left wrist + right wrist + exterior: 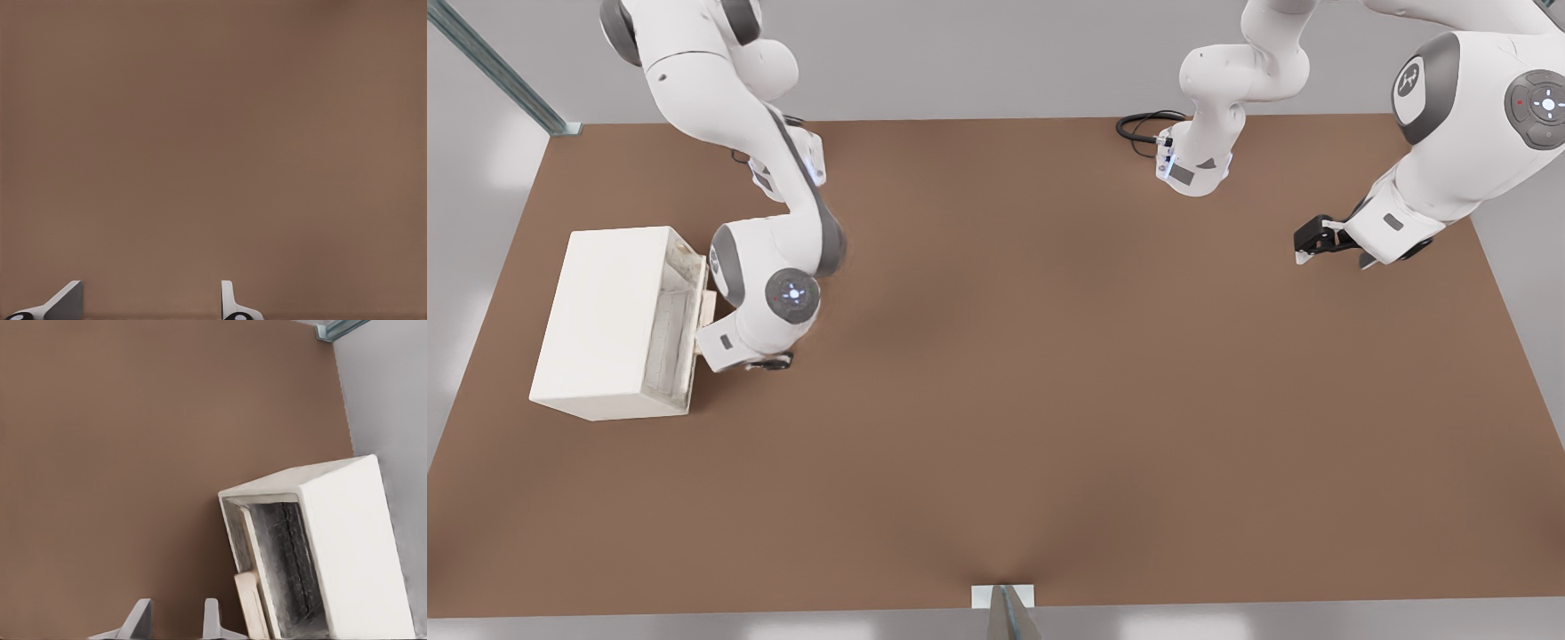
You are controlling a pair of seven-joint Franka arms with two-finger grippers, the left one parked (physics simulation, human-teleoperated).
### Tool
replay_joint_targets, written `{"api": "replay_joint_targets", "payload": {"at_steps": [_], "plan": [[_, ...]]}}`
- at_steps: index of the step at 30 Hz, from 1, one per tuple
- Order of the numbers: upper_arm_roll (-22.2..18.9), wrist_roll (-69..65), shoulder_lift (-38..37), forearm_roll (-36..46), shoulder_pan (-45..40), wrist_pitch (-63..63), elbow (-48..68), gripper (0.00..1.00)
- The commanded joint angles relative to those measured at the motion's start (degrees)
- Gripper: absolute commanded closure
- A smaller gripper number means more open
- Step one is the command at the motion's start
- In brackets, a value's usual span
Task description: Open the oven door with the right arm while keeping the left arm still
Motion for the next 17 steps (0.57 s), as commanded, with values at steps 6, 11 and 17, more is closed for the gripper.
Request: {"api": "replay_joint_targets", "payload": {"at_steps": [6, 11, 17], "plan": [[7.4, -38.4, -7.6, 21.6, -18.5, -6.5, 9.2, 0.00], [7.0, -37.7, -5.5, 22.3, -18.5, -7.0, 13.1, 0.00], [7.0, -37.7, -5.5, 22.2, -18.4, -7.2, 13.3, 0.00]]}}
